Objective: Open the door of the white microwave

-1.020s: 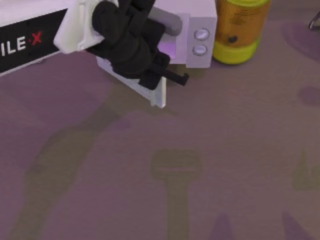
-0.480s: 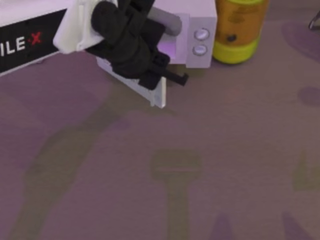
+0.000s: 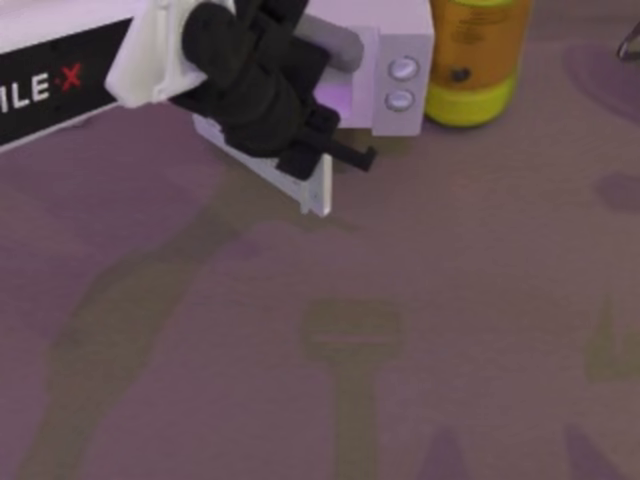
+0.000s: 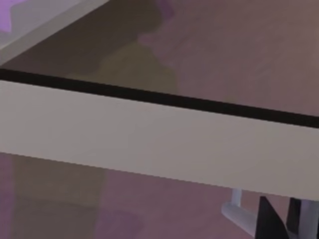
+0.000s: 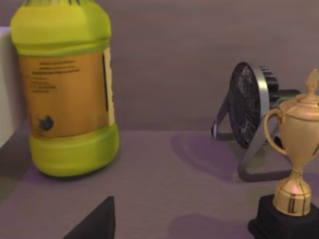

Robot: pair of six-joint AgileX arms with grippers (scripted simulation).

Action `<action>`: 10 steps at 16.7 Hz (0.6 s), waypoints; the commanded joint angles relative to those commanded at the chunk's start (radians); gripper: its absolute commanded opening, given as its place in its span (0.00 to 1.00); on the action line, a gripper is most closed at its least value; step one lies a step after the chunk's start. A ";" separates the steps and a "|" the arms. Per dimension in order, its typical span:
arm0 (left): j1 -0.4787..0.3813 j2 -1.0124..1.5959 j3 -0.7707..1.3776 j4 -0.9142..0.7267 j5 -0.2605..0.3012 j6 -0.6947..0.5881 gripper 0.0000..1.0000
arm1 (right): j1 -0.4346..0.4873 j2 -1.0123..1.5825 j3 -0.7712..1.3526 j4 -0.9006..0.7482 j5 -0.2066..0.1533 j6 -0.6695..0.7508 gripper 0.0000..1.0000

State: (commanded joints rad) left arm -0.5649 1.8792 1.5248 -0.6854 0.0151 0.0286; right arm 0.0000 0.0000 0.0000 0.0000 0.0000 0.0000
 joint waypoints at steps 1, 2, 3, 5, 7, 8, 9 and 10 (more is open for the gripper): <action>0.000 0.000 0.000 0.000 0.000 0.000 0.00 | 0.000 0.000 0.000 0.000 0.000 0.000 1.00; 0.000 0.000 0.000 0.000 0.000 0.000 0.00 | 0.000 0.000 0.000 0.000 0.000 0.000 1.00; 0.000 0.000 0.000 0.000 0.000 0.000 0.00 | 0.000 0.000 0.000 0.000 0.000 0.000 1.00; 0.000 0.000 0.000 0.000 0.000 0.000 0.00 | 0.000 0.000 0.000 0.000 0.000 0.000 1.00; -0.004 0.000 -0.003 0.000 0.008 -0.001 0.00 | 0.000 0.000 0.000 0.000 0.000 0.000 1.00; 0.000 -0.005 -0.010 0.000 0.014 0.010 0.00 | 0.000 0.000 0.000 0.000 0.000 0.000 1.00; 0.007 -0.013 -0.020 0.001 0.023 0.028 0.00 | 0.000 0.000 0.000 0.000 0.000 0.000 1.00; 0.015 -0.023 -0.032 0.004 0.034 0.050 0.00 | 0.000 0.000 0.000 0.000 0.000 0.000 1.00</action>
State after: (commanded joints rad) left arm -0.5502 1.8558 1.4933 -0.6819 0.0495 0.0790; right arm 0.0000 0.0000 0.0000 0.0000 0.0000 0.0000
